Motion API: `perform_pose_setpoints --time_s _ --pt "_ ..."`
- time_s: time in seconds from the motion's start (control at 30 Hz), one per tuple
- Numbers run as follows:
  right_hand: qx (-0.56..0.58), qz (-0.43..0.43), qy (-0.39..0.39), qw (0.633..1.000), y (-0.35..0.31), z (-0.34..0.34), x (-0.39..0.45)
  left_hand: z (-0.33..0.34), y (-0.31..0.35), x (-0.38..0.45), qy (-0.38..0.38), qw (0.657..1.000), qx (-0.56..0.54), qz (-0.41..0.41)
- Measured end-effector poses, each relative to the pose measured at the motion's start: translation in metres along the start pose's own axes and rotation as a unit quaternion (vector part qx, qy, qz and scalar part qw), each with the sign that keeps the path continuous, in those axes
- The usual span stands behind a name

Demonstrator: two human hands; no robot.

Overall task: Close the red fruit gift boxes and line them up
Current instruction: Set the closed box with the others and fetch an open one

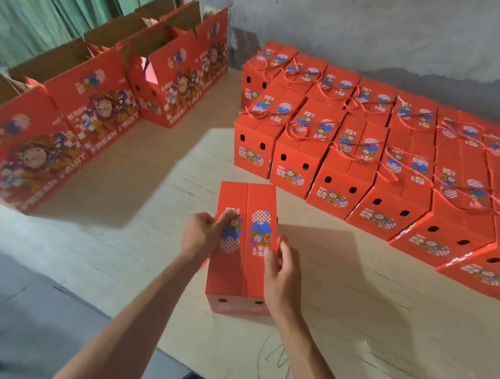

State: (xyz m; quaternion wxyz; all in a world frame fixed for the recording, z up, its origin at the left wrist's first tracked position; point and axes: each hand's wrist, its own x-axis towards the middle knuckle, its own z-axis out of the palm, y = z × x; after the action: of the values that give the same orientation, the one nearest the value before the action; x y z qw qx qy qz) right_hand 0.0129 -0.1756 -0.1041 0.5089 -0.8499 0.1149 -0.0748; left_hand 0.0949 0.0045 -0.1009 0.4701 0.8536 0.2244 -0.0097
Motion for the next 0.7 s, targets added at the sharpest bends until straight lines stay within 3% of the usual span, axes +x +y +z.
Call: perform_pose_setpoints --time_s 0.13,0.23,0.4,0.47,0.57,0.7 --pt "-0.08 -0.166 0.075 0.98 0.007 0.001 0.0 0.006 -0.003 -0.007 0.032 0.997 0.022 0.072" --pt "-0.105 -0.183 0.074 0.975 0.005 0.001 0.0 0.004 -0.003 -0.009 0.04 0.994 0.035 0.098" --pt "-0.173 -0.253 0.105 0.946 0.01 0.004 -0.002 0.003 -0.006 -0.009 0.017 0.998 -0.026 0.051" --pt "-0.198 -0.268 0.107 0.937 0.007 0.002 -0.003 -0.004 -0.006 -0.01 -0.004 0.999 0.017 0.045" --pt "-0.197 -0.272 0.073 0.939 -0.013 0.008 -0.017 -0.019 -0.004 -0.027 -0.027 0.989 0.114 0.091" --pt "-0.112 -0.228 -0.079 0.964 -0.051 0.025 -0.032 -0.032 0.012 -0.061 -0.043 0.987 0.051 0.148"
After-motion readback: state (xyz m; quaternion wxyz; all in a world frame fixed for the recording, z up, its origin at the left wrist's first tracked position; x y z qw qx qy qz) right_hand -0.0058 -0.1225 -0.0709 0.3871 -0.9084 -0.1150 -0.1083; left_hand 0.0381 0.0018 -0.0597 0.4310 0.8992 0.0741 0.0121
